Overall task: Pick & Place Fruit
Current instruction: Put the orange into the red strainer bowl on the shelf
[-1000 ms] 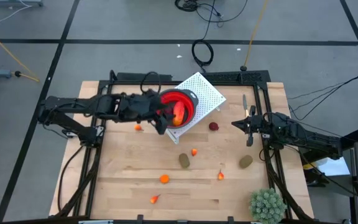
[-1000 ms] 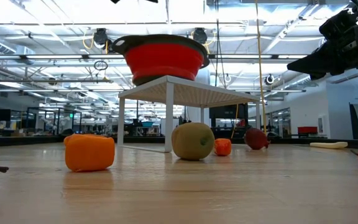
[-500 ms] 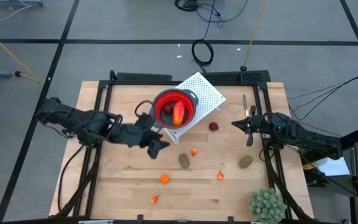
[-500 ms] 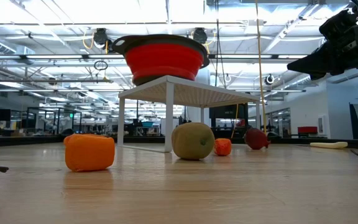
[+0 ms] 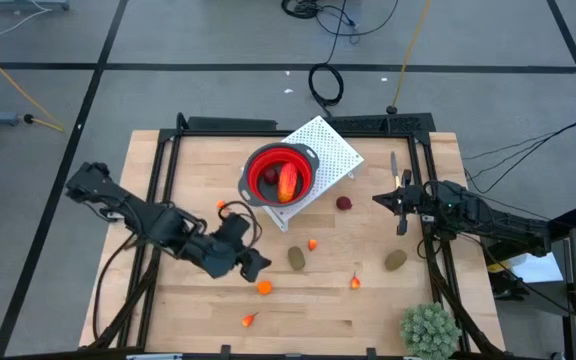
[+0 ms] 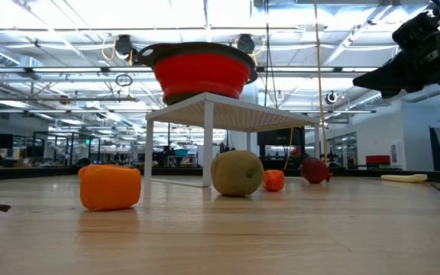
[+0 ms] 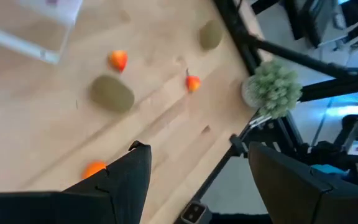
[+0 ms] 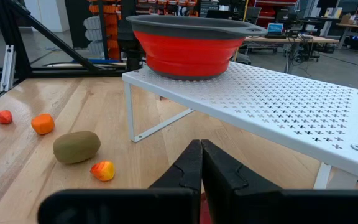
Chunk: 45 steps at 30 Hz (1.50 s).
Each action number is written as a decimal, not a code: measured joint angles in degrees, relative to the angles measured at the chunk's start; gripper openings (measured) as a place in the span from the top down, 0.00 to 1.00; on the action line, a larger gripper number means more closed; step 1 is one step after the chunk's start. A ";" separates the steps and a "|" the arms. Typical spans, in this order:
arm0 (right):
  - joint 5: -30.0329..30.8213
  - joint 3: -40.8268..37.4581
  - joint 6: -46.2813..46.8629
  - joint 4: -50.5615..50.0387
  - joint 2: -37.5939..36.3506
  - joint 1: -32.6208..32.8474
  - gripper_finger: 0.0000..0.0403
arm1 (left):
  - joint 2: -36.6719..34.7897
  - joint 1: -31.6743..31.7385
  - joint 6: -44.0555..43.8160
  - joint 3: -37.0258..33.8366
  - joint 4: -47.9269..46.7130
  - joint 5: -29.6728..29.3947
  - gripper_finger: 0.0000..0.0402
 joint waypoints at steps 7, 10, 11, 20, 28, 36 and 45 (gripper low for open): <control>-0.01 0.00 -0.02 -0.01 0.00 -0.01 1.00 | 4.49 -0.14 -9.17 0.00 -0.28 1.17 0.33; -0.01 0.00 -0.02 -0.05 -0.01 0.01 1.00 | 6.63 -0.14 -12.92 0.00 -0.41 3.27 0.33; -0.01 0.00 -0.02 -0.04 -0.01 -0.01 1.00 | 7.31 -0.14 -14.59 0.00 -0.44 4.39 0.33; -0.01 0.00 -0.02 -0.12 -0.01 -0.01 1.00 | 13.28 -1.18 -27.33 0.00 -1.48 15.98 0.33; 0.01 -0.02 -0.02 -0.17 -0.01 0.01 1.00 | 16.59 -2.70 -34.39 0.00 -2.05 16.33 0.33; -0.01 0.00 -0.02 -0.23 0.01 -0.01 1.00 | 18.53 -2.72 -37.79 0.02 -3.33 17.23 0.33; -0.01 -0.01 -0.02 -0.51 -0.01 0.00 1.00 | 21.38 -1.61 -39.06 0.04 -5.20 14.61 0.33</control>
